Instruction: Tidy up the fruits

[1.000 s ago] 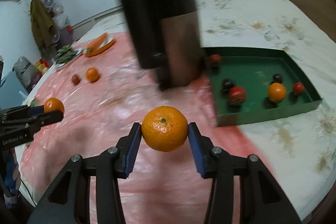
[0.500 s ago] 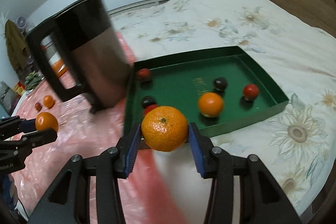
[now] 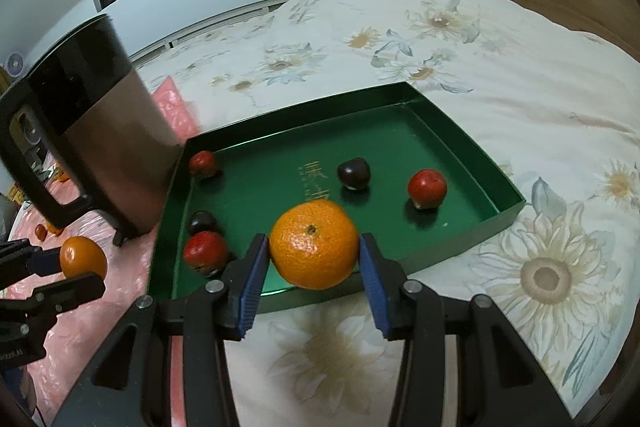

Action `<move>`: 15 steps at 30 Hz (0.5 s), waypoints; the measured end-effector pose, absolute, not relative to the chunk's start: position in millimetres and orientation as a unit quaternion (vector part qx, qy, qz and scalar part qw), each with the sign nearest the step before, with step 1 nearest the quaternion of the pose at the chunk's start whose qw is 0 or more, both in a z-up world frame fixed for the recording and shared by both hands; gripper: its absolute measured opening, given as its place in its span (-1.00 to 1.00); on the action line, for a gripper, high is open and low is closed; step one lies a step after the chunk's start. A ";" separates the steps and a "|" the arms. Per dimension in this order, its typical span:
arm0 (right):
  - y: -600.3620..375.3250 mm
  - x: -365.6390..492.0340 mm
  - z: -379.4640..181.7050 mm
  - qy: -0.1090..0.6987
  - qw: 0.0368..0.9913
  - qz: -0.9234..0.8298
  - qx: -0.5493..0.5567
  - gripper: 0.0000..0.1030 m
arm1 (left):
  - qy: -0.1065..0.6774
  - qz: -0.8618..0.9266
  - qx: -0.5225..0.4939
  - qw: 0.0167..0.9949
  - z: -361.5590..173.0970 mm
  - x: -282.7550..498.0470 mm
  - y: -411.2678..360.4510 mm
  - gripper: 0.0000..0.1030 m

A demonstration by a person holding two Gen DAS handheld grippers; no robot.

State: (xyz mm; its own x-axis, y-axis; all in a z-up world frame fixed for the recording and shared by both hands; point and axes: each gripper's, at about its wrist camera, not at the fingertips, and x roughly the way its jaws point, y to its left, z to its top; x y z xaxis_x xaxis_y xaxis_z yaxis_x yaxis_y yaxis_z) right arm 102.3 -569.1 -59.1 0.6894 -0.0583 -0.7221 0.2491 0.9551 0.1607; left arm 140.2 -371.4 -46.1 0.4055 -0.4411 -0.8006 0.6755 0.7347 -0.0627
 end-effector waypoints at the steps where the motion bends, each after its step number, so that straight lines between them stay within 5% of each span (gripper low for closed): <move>1: -571.3 103.6 -60.2 0.385 0.910 -0.086 0.124 -0.23 | 0.429 -0.338 0.138 0.826 -47.2 140.9 -373.5 -0.34; 15: -598.1 118.4 -64.2 0.374 0.913 -0.103 0.124 -0.23 | 0.431 -0.349 0.148 0.819 -62.2 149.9 -403.6 -0.34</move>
